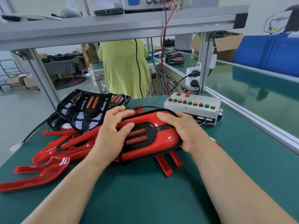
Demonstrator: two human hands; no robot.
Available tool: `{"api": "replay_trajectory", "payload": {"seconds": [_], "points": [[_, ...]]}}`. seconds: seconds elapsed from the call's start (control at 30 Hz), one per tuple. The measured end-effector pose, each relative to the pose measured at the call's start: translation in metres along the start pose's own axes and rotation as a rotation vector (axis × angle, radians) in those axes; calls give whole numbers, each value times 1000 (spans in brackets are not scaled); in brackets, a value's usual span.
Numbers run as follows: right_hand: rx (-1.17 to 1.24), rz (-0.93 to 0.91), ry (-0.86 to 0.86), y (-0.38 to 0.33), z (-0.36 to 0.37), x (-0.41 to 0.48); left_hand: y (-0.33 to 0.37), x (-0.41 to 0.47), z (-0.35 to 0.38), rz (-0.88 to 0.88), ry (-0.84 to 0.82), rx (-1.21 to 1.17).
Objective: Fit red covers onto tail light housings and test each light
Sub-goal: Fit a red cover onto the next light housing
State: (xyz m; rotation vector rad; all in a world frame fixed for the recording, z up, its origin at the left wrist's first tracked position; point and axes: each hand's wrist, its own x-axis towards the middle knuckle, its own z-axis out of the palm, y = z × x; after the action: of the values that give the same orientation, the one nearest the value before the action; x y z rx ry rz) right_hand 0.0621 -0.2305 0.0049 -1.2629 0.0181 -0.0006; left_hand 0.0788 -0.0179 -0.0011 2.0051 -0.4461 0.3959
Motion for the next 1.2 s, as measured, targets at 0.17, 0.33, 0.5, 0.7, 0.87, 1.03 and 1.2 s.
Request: {"api": "replay_trajectory", "payload": {"seconds": [0.17,0.33,0.5,0.7,0.87,1.03,1.2], "points": [[10,10,13,-3,-6,-1,4,2,-10,-450,-245,-655],[4,14,-16,-3,-3,-2,10,5,-19,-663,-300,-844],[10,5,-40,-3,1,-3,16,3,-18,-668,-345,-961],[21,-39,-26,-4,3,-5,18,3,-14,-549,-209,-940],[12,-29,-6,-1,2,-2,18,3,-9,-549,-113,-791],[55,84,-69,-1,-6,-1,16,3,-14,-528,-162,-765],[117,94,-160,-5,-12,-1,12,1,-20,-509,-259,-875]]}}
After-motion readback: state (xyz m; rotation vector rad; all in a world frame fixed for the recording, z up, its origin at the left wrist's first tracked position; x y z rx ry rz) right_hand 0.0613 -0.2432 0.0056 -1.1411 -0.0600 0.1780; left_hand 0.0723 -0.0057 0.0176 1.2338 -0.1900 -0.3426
